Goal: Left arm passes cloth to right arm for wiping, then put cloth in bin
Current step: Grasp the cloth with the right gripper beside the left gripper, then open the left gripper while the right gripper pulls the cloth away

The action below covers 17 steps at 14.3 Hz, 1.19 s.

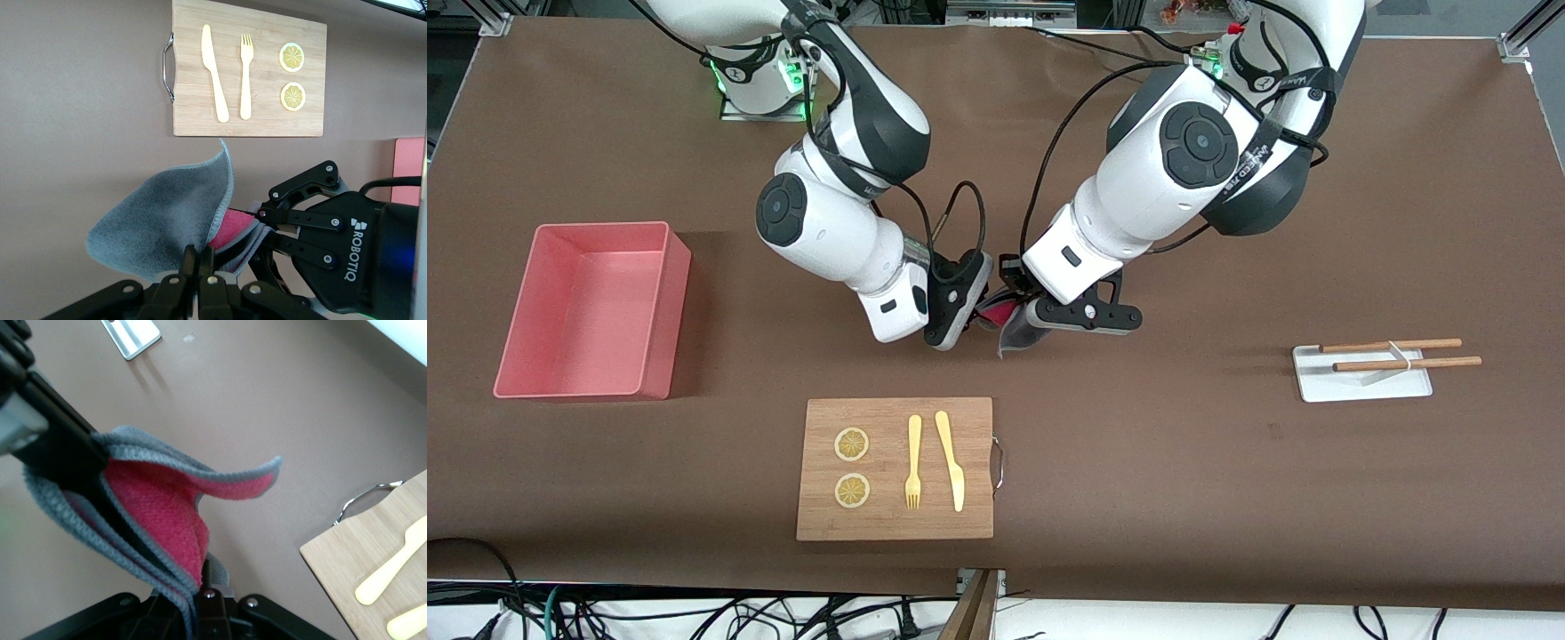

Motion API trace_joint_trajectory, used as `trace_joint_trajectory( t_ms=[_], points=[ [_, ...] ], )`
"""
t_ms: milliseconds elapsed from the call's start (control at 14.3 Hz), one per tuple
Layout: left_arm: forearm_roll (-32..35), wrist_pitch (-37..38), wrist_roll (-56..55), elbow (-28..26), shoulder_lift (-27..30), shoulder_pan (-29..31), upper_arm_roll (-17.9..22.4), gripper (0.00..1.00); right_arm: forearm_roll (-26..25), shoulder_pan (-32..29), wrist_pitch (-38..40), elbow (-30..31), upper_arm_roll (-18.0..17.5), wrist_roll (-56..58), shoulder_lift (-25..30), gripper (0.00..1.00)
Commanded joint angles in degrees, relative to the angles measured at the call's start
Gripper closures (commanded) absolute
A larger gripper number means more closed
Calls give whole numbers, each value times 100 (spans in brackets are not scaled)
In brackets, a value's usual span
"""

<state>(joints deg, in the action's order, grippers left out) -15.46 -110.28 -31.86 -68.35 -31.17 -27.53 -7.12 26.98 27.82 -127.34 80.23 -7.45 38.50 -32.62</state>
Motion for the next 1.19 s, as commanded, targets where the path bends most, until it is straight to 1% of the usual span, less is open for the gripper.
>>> trace_joint_trajectory(
  t_ms=[0, 70, 210, 279, 419, 489, 629, 768, 908, 1118],
  points=[
    [-36, 155, -40, 94, 59, -7, 44, 60, 53, -127, 463, -95, -3, -18, 80, 100],
    [-36, 303, -14, 94, 59, 11, 52, 1, 44, -162, 587, -95, 6, -18, 124, 100],
    [-36, 515, 4, 102, 120, 90, 44, 0, 1, -215, 859, -95, 93, -18, 220, 100],
    [-36, 551, 13, 94, 172, 125, 52, 0, -113, -224, 1017, -95, 172, -18, 255, 100],
    [-36, 752, 21, 102, 217, 265, 52, 0, -359, -259, 1228, -86, 191, -18, 317, 100],
    [-28, 1049, 13, 76, 295, 440, 61, 0, -482, -285, 1334, -78, 191, -35, 335, 100],
    [7, 1953, 30, 94, 401, 835, 70, 0, -684, -434, 1466, 1, 226, -27, 344, 100],
    [654, 2334, 48, 102, 550, 1091, 44, 0, -825, -724, 1475, 247, 235, 52, 352, 100],
    [1209, 2702, 274, 102, 664, 1301, 61, 0, -1210, -952, 1475, 440, 235, 96, 344, 100],
    [1510, 3116, 1459, 102, 814, 1951, 79, 0, -1677, -1461, 1510, 905, 235, 149, 475, 100]
  ],
)
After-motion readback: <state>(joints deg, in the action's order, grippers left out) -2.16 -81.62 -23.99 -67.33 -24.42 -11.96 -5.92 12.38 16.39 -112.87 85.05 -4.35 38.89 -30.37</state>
